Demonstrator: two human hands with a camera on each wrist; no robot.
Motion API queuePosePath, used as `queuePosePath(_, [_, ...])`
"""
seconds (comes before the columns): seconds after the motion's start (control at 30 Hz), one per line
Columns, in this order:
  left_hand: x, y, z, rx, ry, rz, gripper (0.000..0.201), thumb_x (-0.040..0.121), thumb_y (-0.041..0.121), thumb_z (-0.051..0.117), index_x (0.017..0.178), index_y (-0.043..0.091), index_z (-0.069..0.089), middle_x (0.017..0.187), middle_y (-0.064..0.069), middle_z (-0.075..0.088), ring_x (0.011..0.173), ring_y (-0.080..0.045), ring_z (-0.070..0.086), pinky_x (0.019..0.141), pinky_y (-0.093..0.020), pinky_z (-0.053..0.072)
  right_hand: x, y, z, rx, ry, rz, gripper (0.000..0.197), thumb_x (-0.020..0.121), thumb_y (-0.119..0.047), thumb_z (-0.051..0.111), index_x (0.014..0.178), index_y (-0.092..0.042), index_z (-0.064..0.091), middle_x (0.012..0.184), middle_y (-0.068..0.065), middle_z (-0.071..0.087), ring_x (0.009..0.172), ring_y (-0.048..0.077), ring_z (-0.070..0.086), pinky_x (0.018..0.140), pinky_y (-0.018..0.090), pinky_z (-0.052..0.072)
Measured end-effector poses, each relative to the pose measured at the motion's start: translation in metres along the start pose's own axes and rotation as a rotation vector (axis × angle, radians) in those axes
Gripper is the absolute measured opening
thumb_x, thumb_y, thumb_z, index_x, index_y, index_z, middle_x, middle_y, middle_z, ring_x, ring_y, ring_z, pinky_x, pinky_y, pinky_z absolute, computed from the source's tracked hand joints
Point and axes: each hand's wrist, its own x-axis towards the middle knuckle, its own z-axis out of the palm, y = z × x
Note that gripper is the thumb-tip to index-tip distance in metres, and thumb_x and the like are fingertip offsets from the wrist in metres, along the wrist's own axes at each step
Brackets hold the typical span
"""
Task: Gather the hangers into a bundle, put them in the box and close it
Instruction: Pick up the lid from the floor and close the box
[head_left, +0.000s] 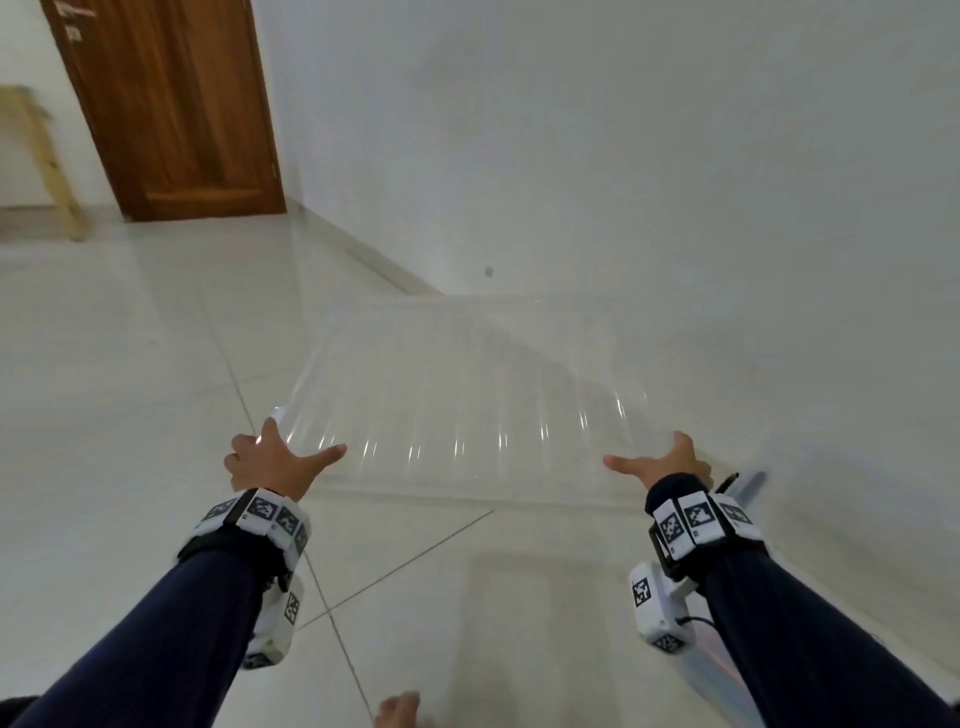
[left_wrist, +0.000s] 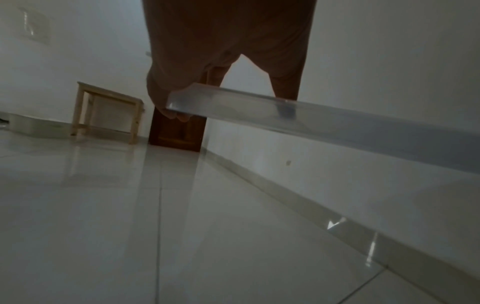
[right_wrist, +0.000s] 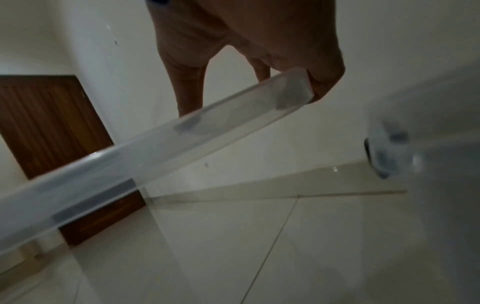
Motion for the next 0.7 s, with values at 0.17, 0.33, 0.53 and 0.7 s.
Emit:
queuePosePath(0.17, [-0.015,0.067,0.004,-0.168,-0.097,0.2,0.1,0.065,0.057,0.071,0.144,0.018,0.025,0.14,-0.018,0.032,0.129,-0.039,0.031,0.105,-0.048,0.032,-0.024,0.008,-0.095,0.06,0.189,0.042,0.105,0.056,-0.04,0.085,0.14,-0.02,0.026,0.138,0.023,0.035,0.128,0.04,0.036,0.104,0.049,0.039])
queuePosePath(0.33, [-0.058,0.15,0.06,-0.162,-0.31,0.415,0.099,0.065,0.059,0.07,0.144,0.02,0.026,0.145,-0.017,0.029,0.132,-0.039,0.029,0.106,-0.051,0.032,-0.048,0.076,-0.182,0.081,0.393,0.235,0.107,0.056,-0.04,0.085,0.141,-0.017,0.024,0.14,0.025,0.033,0.128,0.041,0.035,0.101,0.051,0.038])
queuePosePath(0.53, [-0.138,0.213,0.148,-0.103,-0.539,0.584,0.096,0.064,0.058,0.072,0.142,0.018,0.031,0.145,-0.016,0.031,0.134,-0.036,0.028,0.107,-0.048,0.032,-0.069,0.177,-0.249,0.047,0.542,0.52,0.108,0.052,-0.044,0.086,0.138,-0.011,0.03,0.14,0.026,0.034,0.13,0.042,0.035,0.105,0.05,0.036])
queuePosePath(0.7, [-0.192,0.234,0.216,0.019,-0.664,0.639,0.096,0.064,0.059,0.071,0.141,0.018,0.032,0.143,-0.016,0.034,0.133,-0.035,0.031,0.107,-0.046,0.033,-0.065,0.253,-0.274,0.005,0.533,0.711,0.105,0.049,-0.045,0.086,0.134,-0.01,0.036,0.135,0.026,0.039,0.124,0.043,0.04,0.102,0.051,0.04])
